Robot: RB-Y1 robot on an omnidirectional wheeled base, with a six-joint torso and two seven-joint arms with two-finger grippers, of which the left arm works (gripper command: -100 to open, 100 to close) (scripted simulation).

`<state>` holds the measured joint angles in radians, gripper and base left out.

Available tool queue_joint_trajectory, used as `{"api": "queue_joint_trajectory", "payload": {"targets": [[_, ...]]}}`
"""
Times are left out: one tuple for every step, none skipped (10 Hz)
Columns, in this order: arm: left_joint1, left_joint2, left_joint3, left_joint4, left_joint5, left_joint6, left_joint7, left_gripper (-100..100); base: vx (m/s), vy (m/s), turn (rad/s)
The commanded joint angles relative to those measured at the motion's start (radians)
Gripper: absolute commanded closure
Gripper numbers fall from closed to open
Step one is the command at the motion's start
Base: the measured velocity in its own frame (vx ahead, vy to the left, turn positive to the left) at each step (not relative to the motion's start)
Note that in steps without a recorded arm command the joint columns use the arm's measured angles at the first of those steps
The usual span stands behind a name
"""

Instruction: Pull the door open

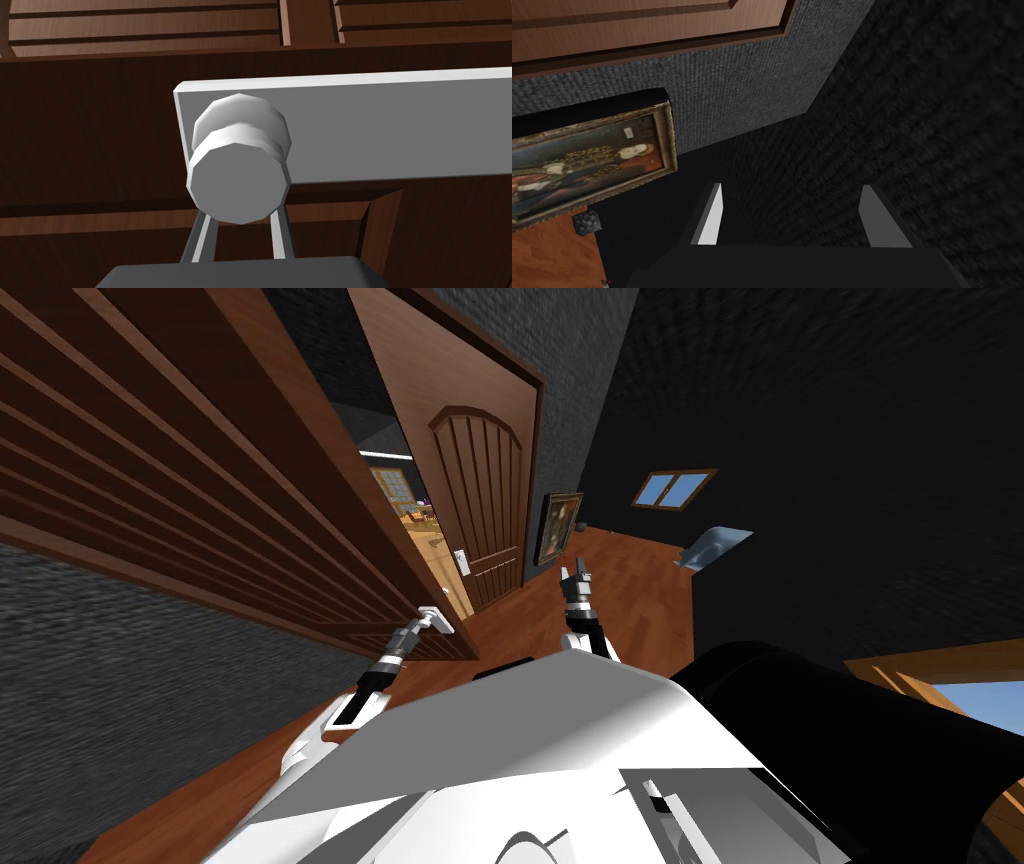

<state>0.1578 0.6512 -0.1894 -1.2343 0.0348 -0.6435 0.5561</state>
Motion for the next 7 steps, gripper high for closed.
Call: {"api": "queue_joint_trajectory", "payload": {"targets": [[0.020,0.011,-0.018,-0.008,-0.004,-0.030,0.013,100,-0.152,0.091,-0.096],[0.029,0.024,-0.024,-0.008,-0.004,-0.049,0.022,100,-0.140,0.109,-0.112],[0.033,0.029,-0.026,-0.008,-0.005,-0.056,0.026,100,-0.135,0.110,-0.068],[0.039,0.037,-0.030,-0.009,-0.005,-0.067,0.032,100,-0.124,0.070,-0.062],[0.035,0.038,-0.016,-0.011,-0.001,-0.051,0.026,100,-0.053,0.035,0.003],[0.042,0.050,-0.023,-0.001,-0.003,-0.074,0.036,100,-0.117,0.074,-0.155],[0.045,0.057,-0.027,0.004,-0.005,-0.090,0.041,100,-0.189,0.119,-0.188]]}}
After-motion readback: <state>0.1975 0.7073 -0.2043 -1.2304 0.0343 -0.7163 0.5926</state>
